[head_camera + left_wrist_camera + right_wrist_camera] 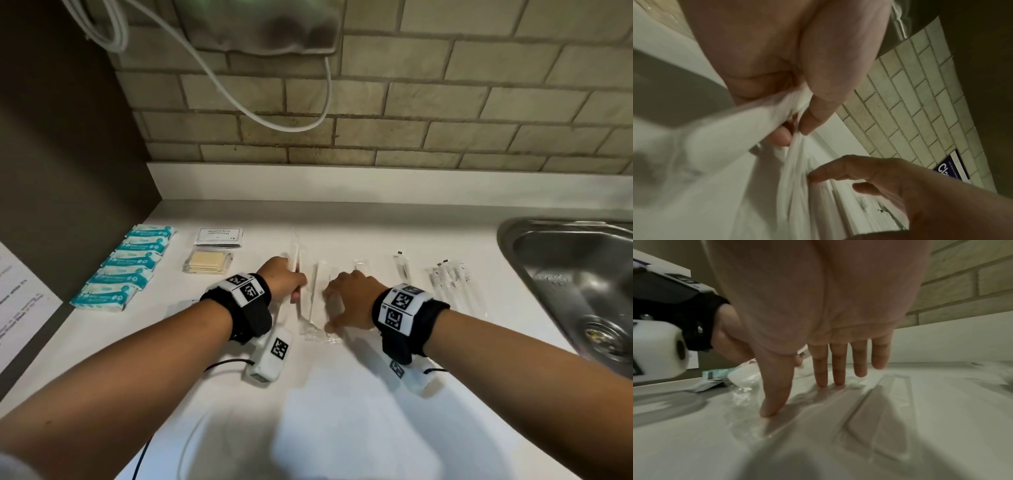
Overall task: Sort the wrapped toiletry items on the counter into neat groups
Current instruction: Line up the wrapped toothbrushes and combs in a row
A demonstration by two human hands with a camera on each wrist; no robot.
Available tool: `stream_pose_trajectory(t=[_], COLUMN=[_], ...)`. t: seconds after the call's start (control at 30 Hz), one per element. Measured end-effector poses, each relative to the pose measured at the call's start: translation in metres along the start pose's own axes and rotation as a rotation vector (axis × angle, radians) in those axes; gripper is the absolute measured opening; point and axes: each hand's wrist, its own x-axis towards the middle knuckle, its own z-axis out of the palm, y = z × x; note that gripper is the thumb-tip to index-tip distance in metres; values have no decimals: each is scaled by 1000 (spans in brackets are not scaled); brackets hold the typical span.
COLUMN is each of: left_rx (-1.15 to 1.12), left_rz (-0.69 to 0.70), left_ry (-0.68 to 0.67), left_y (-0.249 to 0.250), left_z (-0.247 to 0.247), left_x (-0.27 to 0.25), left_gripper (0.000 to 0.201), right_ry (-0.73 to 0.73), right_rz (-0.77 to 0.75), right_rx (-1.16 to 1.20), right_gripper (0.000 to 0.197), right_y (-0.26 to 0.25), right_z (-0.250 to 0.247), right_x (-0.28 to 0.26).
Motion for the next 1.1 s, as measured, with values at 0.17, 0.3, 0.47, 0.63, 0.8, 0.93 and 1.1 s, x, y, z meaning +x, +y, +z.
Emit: stream_pose_trajectory(t=[0.17, 0.3, 0.47, 0.63, 0.8, 0.93, 1.1], left_rx=[60, 144, 80, 54, 243, 298, 700], left_rz=[9, 33, 24, -68, -154, -81, 62], left_ry=[-10, -40, 14, 15, 27, 6, -112], left_y=[-6, -7, 7, 7, -1, -4, -15], left_z=[5, -1, -15, -17, -15, -23, -30], left_x=[2, 1, 1, 2, 2, -3, -16], left_gripper=[6, 24, 35, 27, 73, 64, 53], right_ry=[27, 65, 94, 13, 32, 38, 47], right_rz=[42, 9, -105, -100, -118, -117, -101], right_rx=[0, 16, 121, 12, -26, -40, 14], right_gripper=[49, 61, 67, 61, 55, 53, 59], right_y=[12, 15, -6, -25, -26, -24, -23], right_z=[-10, -12, -12, -5, 0, 0, 0], right_x=[0, 9, 19, 26, 25, 26, 26])
